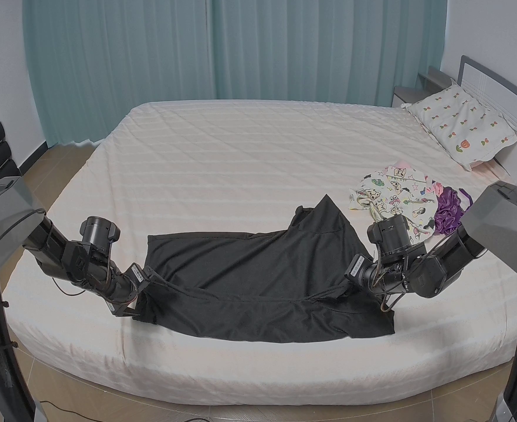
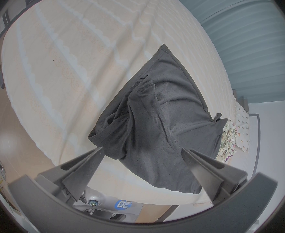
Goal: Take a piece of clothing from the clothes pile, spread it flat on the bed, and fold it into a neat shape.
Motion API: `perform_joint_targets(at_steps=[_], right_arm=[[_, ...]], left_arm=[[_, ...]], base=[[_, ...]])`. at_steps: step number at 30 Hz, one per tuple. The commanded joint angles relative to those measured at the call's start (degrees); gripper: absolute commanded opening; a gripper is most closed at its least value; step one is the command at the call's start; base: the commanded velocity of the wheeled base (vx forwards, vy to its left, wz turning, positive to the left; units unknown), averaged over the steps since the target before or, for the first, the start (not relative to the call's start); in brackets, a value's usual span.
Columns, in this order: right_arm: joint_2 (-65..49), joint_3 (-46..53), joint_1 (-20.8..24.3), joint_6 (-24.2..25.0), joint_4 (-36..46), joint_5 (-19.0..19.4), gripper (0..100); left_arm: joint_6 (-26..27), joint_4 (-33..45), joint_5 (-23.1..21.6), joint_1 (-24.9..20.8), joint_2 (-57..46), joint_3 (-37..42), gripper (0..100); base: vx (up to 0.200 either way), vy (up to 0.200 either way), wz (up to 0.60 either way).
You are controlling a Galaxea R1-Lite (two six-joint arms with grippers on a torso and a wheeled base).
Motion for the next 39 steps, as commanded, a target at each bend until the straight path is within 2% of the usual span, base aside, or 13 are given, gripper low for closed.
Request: perform_joint_targets(at_steps=[1, 10, 13, 14, 15, 23, 25, 28, 32, 35, 39], right_arm=[[-3.94, 0.62, -0.02, -0.09, 1.26, -0.02, 0], [-8.25, 9.41, 3.14, -0.09, 2.67, -0.46, 0], [-8.6, 11.25, 4.37, 0.0, 2.67, -1.86, 0], [-8.33, 12.75, 5.43, -0.09, 2.67, -3.89, 0], [-8.25, 13.1, 5.6, -0.09, 2.76, -4.33, 100], [-10.88, 20.22, 9.21, -0.7, 2.67, -4.59, 100], [-10.97, 20.13, 8.42, -0.7, 2.58, -4.5, 100], [-10.0, 19.25, 4.55, -1.58, 1.88, -3.71, 100], [-6.4, 18.72, 0.07, -5.1, -4.36, -0.9, 100], [-3.59, 18.99, -1.6, -7.74, -9.63, -0.2, 100], [-2.09, 19.34, -2.13, -11.07, -12.53, 1.56, 100]], left_arm=[[-0.07, -0.02, -0.02, -0.01, 0.04, 0.12, 100], [0.02, -0.02, -0.02, -0.01, 0.04, 0.12, 100], [0.02, -0.02, -0.02, -0.01, 0.04, 0.12, 100], [-0.07, -0.02, -0.02, -0.01, 0.04, 0.12, 100], [0.02, -0.02, -0.02, -0.01, 0.04, 0.12, 100], [0.02, -0.02, -0.02, -0.01, -0.05, 0.12, 100], [0.02, -0.02, -0.02, -0.01, -0.05, 0.12, 100], [-0.07, -0.02, -0.02, -0.01, -0.05, 0.03, 100], [0.02, -0.37, 0.07, 0.43, -0.14, -0.67, 100], [0.46, -2.57, 0.25, 1.13, 0.12, -0.76, 100], [1.34, -5.99, 0.69, 1.22, 1.97, -1.37, 100]], base=[[0.0, 0.0, 0.0], [0.0, 0.0, 0.0], [0.0, 0.0, 0.0], [0.0, 0.0, 0.0], [0.0, 0.0, 0.0], [0.0, 0.0, 0.0], [0.0, 0.0, 0.0], [0.0, 0.0, 0.0], [0.0, 0.0, 0.0], [0.0, 0.0, 0.0], [0.0, 0.0, 0.0]])
